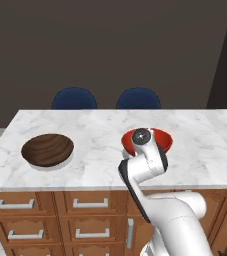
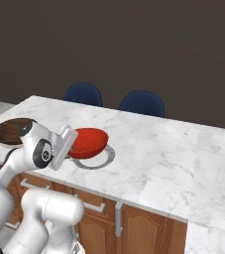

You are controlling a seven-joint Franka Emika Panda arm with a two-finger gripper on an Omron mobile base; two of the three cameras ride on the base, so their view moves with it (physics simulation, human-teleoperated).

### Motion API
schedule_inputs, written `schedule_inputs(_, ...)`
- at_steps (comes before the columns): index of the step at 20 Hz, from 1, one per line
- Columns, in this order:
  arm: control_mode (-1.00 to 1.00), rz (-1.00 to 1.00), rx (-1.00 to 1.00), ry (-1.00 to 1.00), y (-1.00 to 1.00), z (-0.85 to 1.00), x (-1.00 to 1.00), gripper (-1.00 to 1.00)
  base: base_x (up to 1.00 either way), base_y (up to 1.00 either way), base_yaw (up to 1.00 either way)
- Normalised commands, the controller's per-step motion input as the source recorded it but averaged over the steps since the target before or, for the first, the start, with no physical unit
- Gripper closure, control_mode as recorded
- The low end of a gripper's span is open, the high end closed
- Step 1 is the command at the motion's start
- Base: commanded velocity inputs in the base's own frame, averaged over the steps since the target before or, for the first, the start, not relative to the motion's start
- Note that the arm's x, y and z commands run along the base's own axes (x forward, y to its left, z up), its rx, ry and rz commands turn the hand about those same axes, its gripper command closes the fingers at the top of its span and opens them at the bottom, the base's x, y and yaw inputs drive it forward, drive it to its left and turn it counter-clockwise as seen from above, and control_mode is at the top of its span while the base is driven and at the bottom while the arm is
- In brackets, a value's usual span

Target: Move the bowls from the cabinet to the plates on the dining table.

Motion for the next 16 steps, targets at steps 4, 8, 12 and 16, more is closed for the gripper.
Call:
schedule_inputs(4,-1.00,-0.01,0.03,0.02,-0.01,-0.26,0.15,1.00,0.00,0.00,0.00)
schedule_inputs(8,-1.00,-0.01,0.06,0.00,0.00,-0.24,0.17,1.00,0.00,0.00,0.00)
schedule_inputs(12,-1.00,-0.01,0.06,0.00,-0.05,-0.25,0.17,1.00,0.00,0.00,0.00)
schedule_inputs(16,-1.00,0.00,0.06,0.00,-0.08,-0.26,0.19,1.00,0.00,0.00,0.00)
